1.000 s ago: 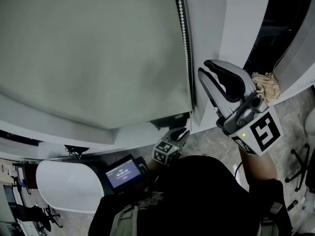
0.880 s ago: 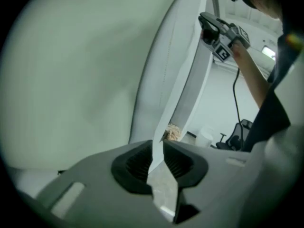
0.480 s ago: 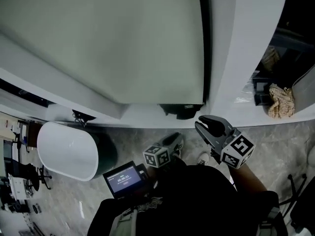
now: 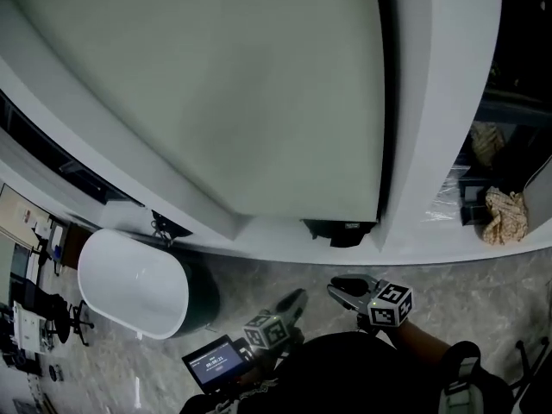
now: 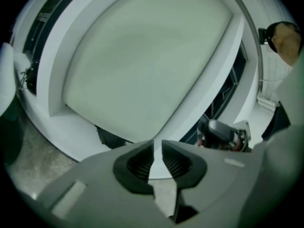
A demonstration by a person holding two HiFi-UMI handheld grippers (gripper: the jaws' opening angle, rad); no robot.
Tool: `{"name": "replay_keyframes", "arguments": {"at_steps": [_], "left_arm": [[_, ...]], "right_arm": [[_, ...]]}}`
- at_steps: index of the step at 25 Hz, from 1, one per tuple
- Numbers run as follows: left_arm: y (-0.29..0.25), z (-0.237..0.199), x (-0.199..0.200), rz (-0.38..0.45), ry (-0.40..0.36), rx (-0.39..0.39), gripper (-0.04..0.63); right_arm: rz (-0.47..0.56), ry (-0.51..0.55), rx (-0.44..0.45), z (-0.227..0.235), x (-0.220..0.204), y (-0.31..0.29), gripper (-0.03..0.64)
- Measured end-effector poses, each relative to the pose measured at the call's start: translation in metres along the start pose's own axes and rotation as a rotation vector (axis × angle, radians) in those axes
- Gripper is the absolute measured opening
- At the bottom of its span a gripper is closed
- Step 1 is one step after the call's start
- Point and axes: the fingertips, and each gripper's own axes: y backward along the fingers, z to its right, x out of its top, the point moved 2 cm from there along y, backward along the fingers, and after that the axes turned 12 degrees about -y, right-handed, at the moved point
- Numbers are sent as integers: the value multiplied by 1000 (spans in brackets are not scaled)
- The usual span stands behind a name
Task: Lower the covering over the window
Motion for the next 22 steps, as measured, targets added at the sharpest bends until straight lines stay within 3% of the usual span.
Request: {"name": "replay_keyframes", "arguments": {"at_steps": [4,10,16,22], "left_arm": [[16,-3,-2,13,-43,-79,52],[75,-18,-15,37,-102,-193,52],[153,-37,-25,68,-92,-235,49],[207,-24,-60,13,-60,-284,44]], "right_arm": [[-9,9,15,-22,-19,-22,78],[20,15,-56,-70,-59,-60,72],[80,10,-118,-131,-113,-80,69],[125,-2,-167,-171,-157,-74,64]]}}
